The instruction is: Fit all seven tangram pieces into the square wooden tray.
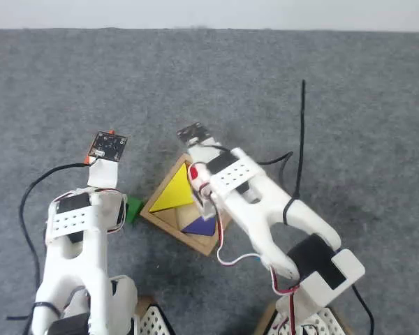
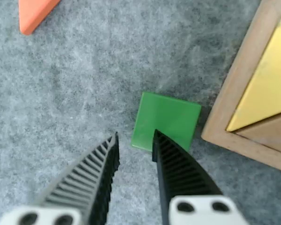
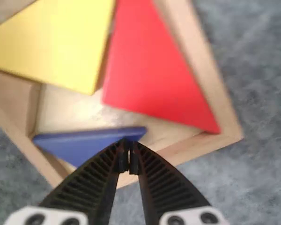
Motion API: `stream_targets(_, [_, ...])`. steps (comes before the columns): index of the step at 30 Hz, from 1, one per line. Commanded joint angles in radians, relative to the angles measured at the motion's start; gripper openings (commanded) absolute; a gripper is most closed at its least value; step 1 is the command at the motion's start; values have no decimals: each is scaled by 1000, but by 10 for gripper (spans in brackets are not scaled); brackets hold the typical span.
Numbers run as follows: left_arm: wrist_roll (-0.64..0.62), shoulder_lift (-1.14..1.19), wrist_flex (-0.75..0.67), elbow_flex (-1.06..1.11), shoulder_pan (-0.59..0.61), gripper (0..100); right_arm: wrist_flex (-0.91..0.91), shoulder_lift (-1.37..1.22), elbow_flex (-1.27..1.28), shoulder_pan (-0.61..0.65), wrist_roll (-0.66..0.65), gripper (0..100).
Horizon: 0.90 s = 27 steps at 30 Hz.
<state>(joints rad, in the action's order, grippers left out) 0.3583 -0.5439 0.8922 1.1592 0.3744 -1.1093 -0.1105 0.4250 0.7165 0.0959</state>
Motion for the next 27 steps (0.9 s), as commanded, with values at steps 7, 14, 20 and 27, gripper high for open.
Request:
stream_targets(7, [11, -34, -12, -5, 9, 118, -74, 54, 44, 90, -9, 7])
stream_targets(14, [11, -34, -12, -5, 9, 118, -248, 176, -32, 84, -11, 7])
stream_targets(20, [11, -34, -12, -5, 9, 118, -110, 193, -68, 84, -5, 7])
stream_targets(27, [11, -34, -12, -5, 9, 118, 21, 2, -74, 90, -2, 7])
